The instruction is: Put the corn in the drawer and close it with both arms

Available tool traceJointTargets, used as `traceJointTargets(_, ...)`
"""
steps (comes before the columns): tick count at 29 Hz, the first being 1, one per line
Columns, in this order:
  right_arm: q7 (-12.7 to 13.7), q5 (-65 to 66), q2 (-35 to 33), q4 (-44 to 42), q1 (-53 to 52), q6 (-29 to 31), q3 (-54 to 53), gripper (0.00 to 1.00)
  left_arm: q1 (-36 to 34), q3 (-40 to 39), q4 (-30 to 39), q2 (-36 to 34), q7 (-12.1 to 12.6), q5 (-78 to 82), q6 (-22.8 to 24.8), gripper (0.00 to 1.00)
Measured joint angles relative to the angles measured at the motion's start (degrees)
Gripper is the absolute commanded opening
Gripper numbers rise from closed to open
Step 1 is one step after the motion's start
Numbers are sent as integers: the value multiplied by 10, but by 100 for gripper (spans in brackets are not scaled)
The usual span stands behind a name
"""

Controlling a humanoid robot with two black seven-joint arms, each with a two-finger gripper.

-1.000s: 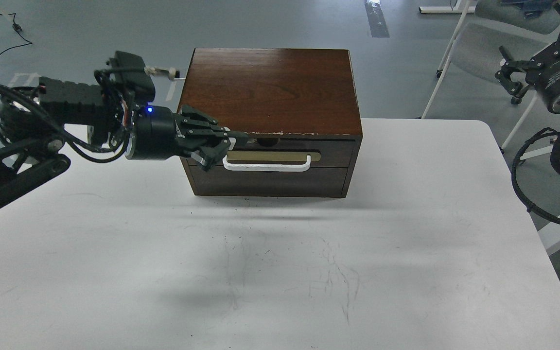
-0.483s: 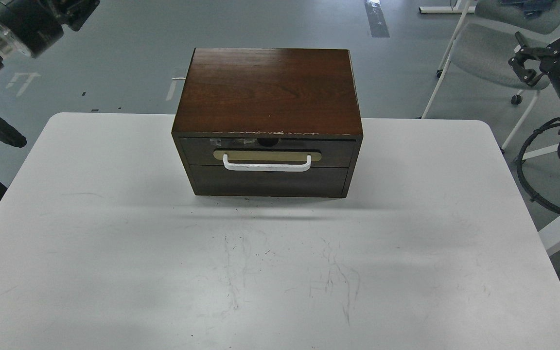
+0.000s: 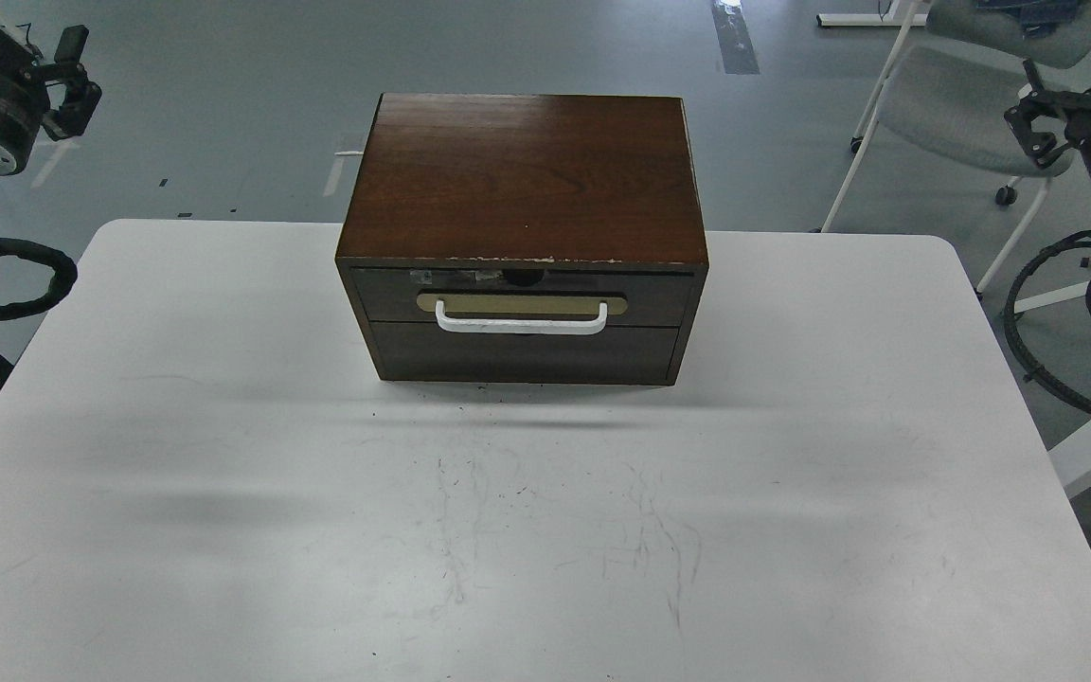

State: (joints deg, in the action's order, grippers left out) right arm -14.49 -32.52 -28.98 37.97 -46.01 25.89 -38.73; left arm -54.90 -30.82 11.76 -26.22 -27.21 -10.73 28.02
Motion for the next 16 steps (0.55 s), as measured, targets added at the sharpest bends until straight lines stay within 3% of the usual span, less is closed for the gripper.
traceJointTargets(5,1,-10,15,0,10,8,-22,100,7,0,0,4,13,-31,0,98)
traceJointTargets(16,-7,-4,26,-2,12,8,-15,100,22,7,0,-1,16,-33,0,98)
